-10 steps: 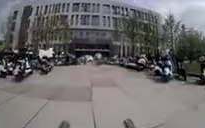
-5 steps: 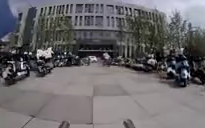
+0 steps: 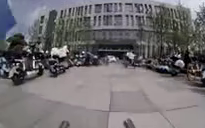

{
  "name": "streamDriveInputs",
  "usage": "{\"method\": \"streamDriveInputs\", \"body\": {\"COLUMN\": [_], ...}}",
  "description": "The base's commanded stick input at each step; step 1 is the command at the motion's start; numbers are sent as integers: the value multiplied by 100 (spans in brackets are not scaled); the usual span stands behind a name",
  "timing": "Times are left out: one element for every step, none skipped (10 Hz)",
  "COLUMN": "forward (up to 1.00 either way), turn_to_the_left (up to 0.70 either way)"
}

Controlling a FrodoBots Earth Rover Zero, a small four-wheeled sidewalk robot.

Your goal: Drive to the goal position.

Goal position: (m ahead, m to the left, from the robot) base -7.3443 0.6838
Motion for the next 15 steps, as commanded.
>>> {"method": "streamDriveInputs", "body": {"forward": [100,100,100,100,100,100,100,100,100,100,100,100,100,100,100], "turn_to_the_left": [-21,-40,-40,-2,-1,0,0,-37,-40,-40,-40,-21,-3,0,0]}}
